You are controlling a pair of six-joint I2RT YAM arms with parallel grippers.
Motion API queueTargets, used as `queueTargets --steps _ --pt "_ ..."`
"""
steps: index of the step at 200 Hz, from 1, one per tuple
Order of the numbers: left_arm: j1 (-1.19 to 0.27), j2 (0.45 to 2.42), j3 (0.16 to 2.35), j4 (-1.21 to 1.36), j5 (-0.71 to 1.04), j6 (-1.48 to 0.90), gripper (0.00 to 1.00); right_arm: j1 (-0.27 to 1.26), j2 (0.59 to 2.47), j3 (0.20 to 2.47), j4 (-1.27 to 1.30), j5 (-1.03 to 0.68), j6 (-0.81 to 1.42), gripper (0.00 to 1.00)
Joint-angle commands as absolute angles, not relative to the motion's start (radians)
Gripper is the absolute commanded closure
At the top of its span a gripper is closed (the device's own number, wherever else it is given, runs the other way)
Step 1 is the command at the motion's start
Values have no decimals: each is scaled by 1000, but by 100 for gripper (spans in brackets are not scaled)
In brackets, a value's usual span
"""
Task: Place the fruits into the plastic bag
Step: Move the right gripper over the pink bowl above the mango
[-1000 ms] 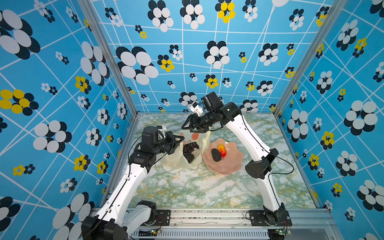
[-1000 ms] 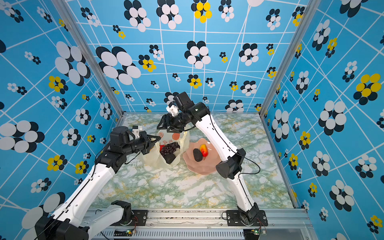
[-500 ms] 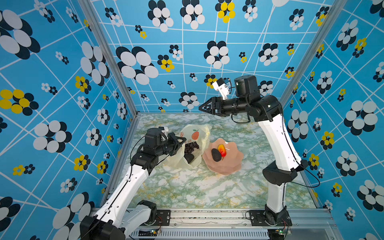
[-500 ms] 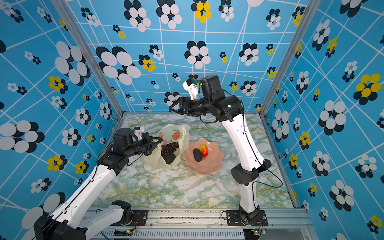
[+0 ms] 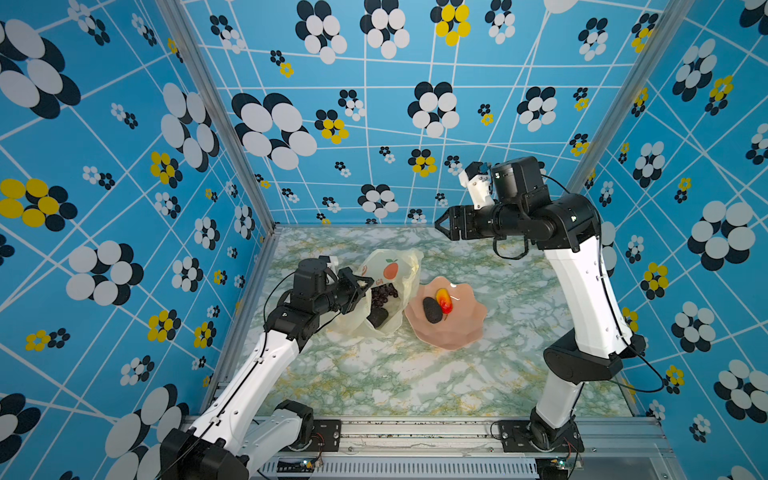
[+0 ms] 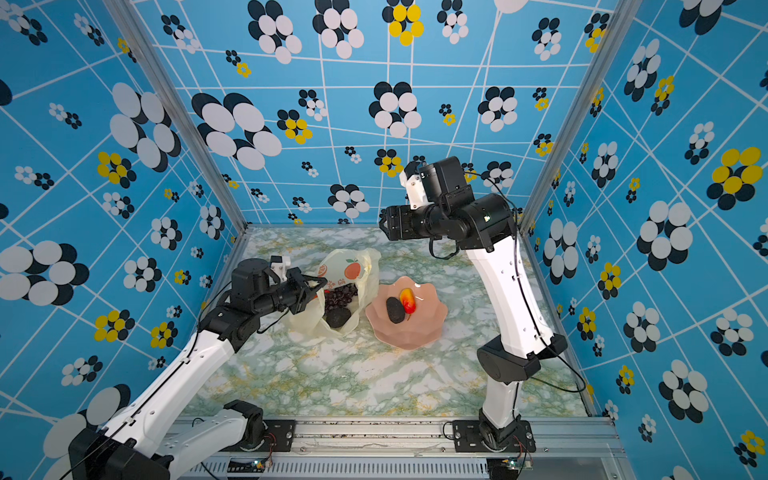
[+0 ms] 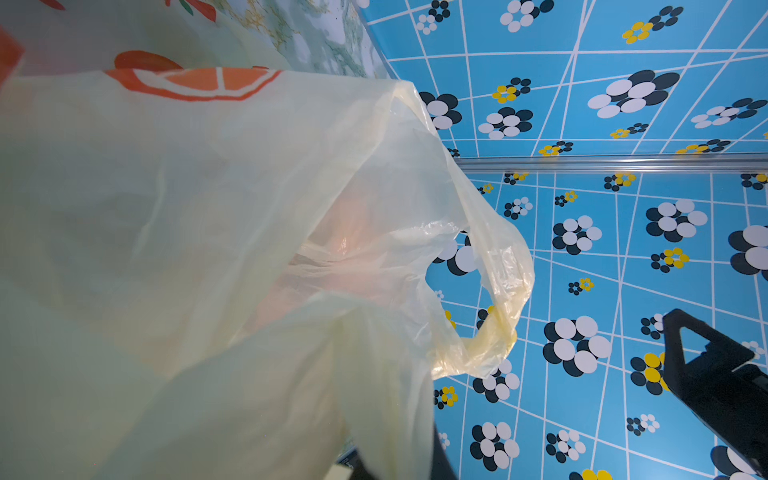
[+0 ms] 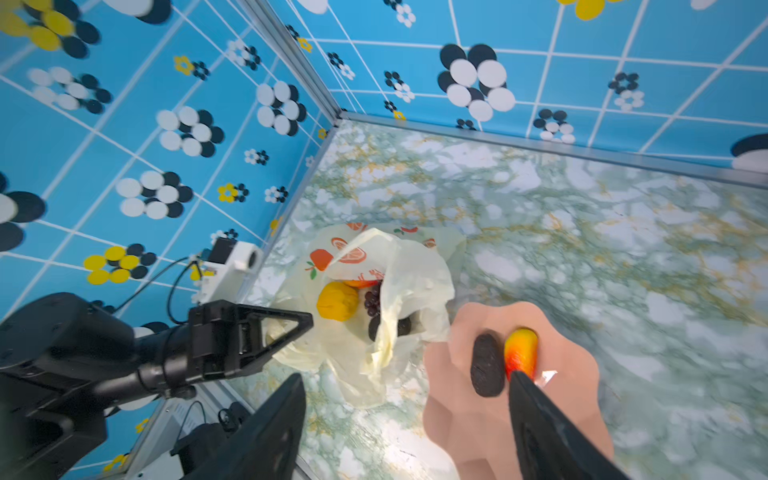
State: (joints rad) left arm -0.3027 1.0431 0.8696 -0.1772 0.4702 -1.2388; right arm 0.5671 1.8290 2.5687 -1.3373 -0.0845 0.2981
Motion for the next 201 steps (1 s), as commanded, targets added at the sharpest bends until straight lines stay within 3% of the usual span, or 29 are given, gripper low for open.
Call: queueTargets --steps 1,72,109,116,201 --pt "-311 1022 849 -148 454 -1234 100 566 1812 2520 -1406 50 279 21" --pt "-310 1041 827 -107 460 -1245 100 565 1840 2483 -1489 210 278 19" --pt "-310 1066 843 -99 475 -1241 100 558 1813 2386 -1467 239 294 5" --pt "-311 1068 846 -101 478 -1239 100 557 1803 2355 -1455 239 300 1" --pt "-312 1054 811 -105 482 -1247 100 453 1657 1898 -1223 70 430 1"
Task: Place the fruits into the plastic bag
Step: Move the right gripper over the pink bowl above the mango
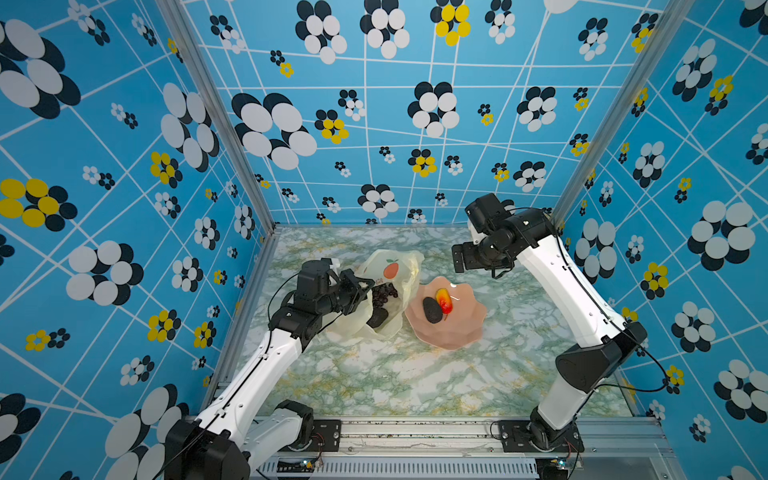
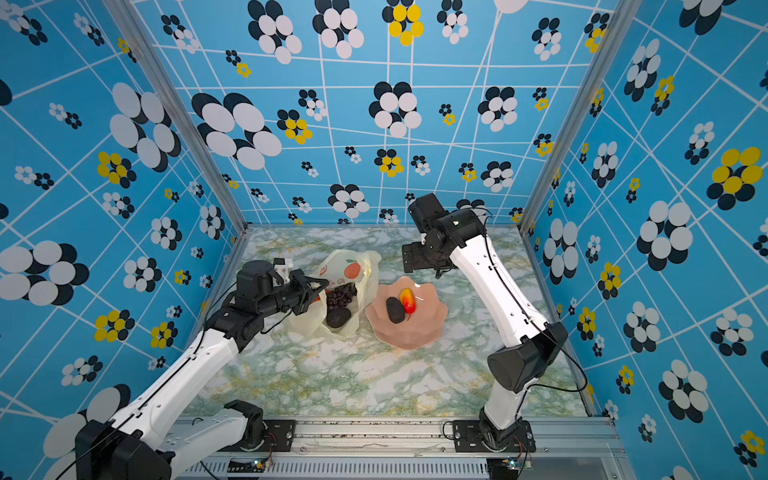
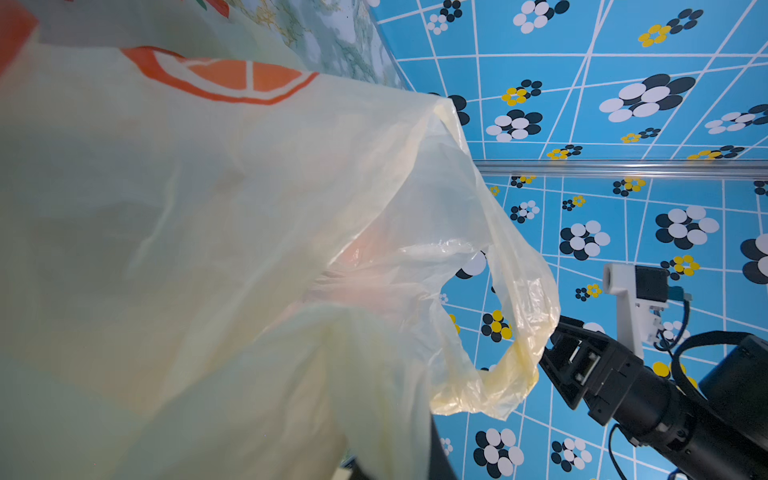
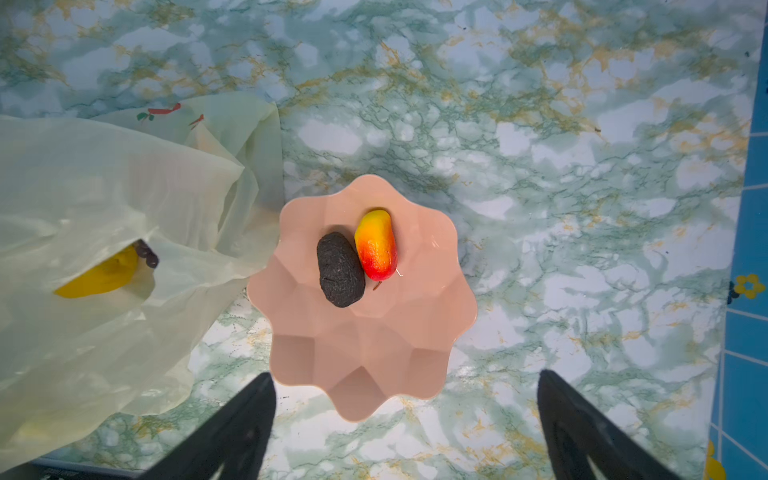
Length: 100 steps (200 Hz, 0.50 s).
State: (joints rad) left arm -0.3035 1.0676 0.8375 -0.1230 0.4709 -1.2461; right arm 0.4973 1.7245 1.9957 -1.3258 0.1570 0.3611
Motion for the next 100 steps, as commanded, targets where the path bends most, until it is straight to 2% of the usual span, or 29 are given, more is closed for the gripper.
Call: queueTargets --steps 1,62,100 --pt "-312 1054 811 -105 482 -1247 100 450 1655 1895 -1219 65 431 1" --pt "-310 1029 820 -136 481 -1238 100 287 1523 1528 -955 -213 610 0" --pt "-310 1006 802 -144 477 -1239 100 247 1496 1413 -860 -292 673 1"
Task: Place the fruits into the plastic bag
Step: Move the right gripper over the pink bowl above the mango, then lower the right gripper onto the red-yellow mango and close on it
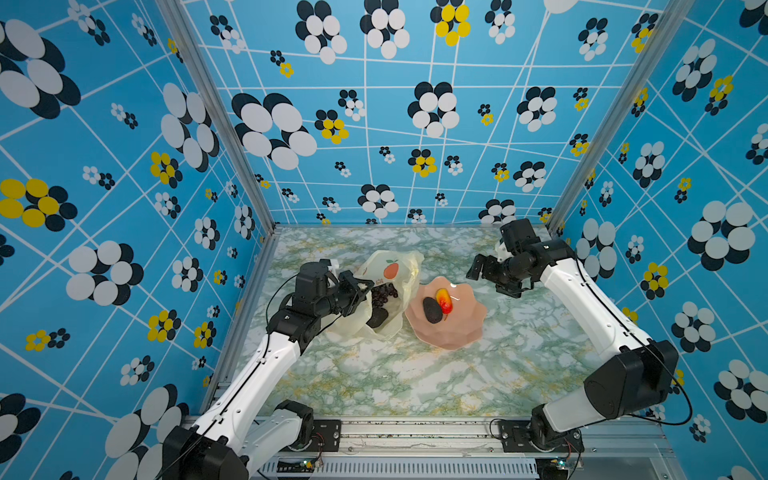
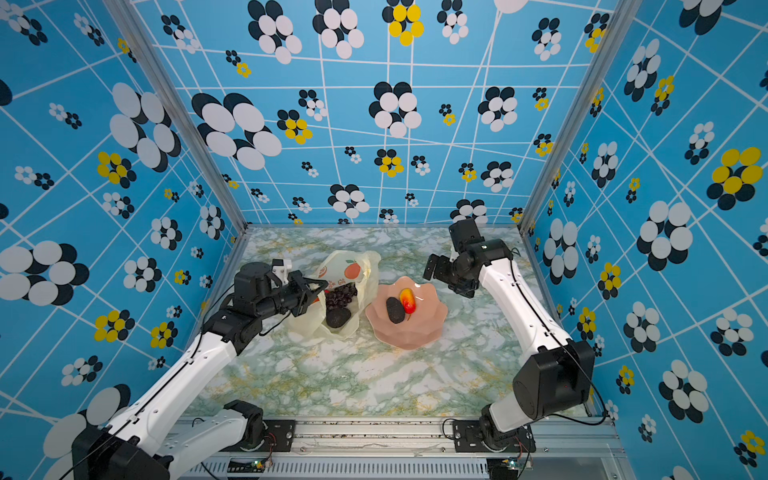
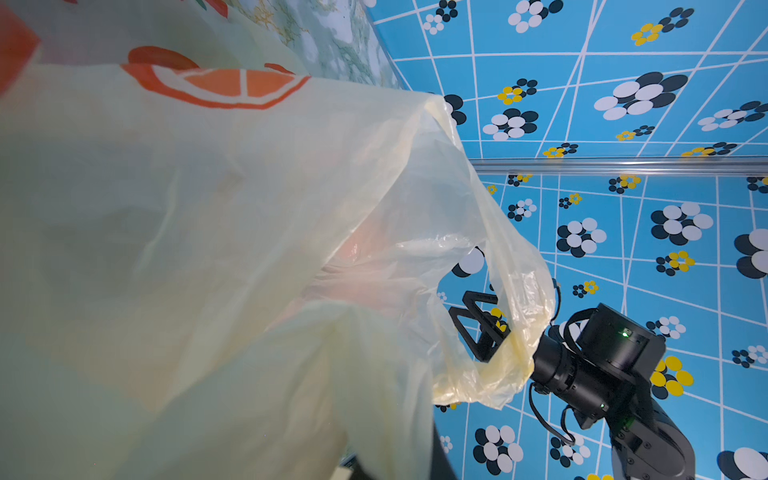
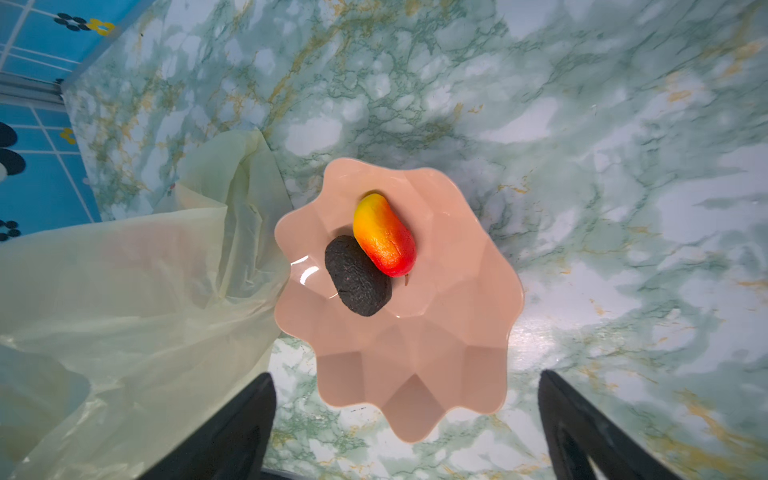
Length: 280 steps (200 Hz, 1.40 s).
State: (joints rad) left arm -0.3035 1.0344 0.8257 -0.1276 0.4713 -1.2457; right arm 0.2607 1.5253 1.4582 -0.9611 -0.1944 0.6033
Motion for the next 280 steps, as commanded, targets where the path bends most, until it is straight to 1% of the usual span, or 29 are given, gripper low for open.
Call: queueTargets --steps 1,58,105,165,280 --pt "-310 1005 801 -144 477 -1239 100 248 1496 1411 -860 -293 673 1" --pt "-310 965 772 -153 468 -1250 100 246 1519 1327 -809 -325 688 1" --pt "-305 929 758 -179 465 -1248 100 247 1554 1241 -715 -368 744 1" --pt "-297 897 730 -184 471 -1255 100 247 1639 1163 -605 -439 810 1" --pt "-265 851 714 -216 481 -1253 100 248 1752 1143 -508 -502 854 13"
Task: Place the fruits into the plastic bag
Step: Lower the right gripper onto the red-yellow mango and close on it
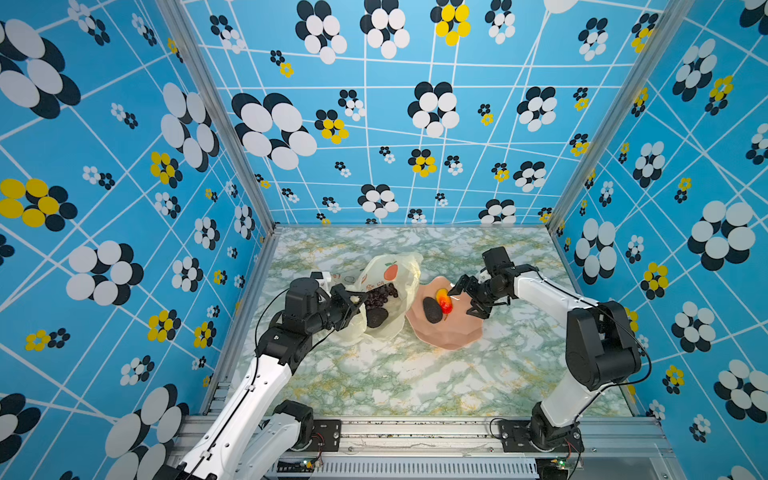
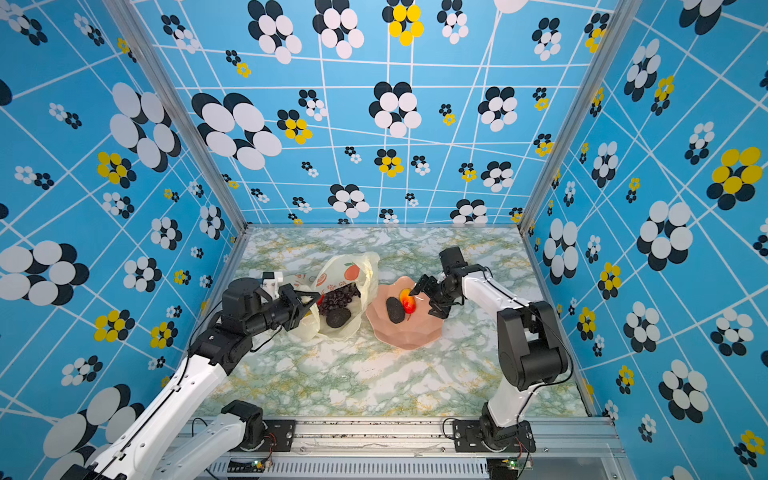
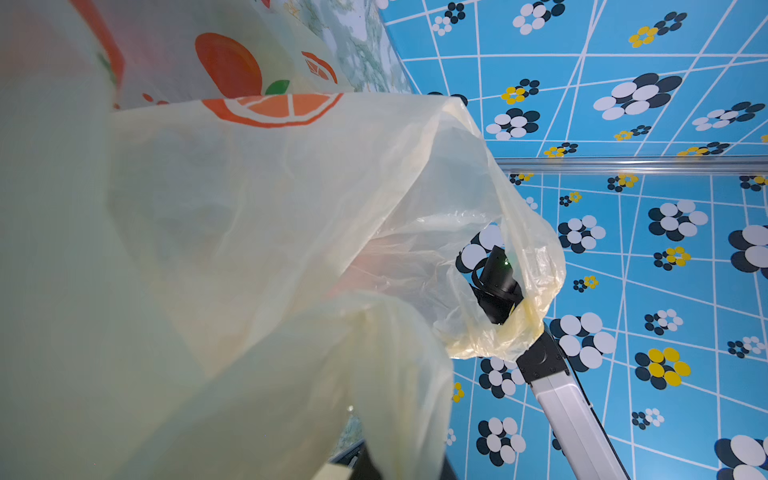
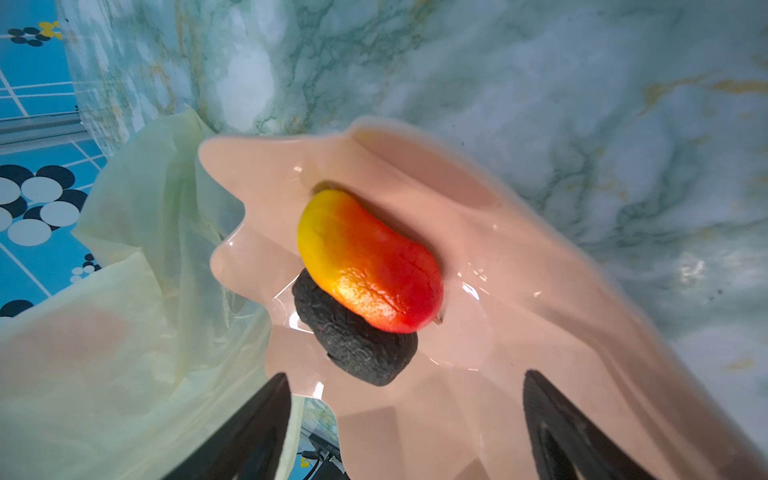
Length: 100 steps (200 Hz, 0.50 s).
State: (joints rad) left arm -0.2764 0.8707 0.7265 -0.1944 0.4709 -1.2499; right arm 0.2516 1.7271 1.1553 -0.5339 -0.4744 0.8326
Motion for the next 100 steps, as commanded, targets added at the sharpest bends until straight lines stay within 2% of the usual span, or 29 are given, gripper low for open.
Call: queueTargets --steps 1,100 --pt "-264 851 714 -216 481 -1254 100 248 1753 1144 -508 -502 854 13" --pt "-250 844 703 -217 488 -1257 100 260 1814 1158 -467 -535 868 19"
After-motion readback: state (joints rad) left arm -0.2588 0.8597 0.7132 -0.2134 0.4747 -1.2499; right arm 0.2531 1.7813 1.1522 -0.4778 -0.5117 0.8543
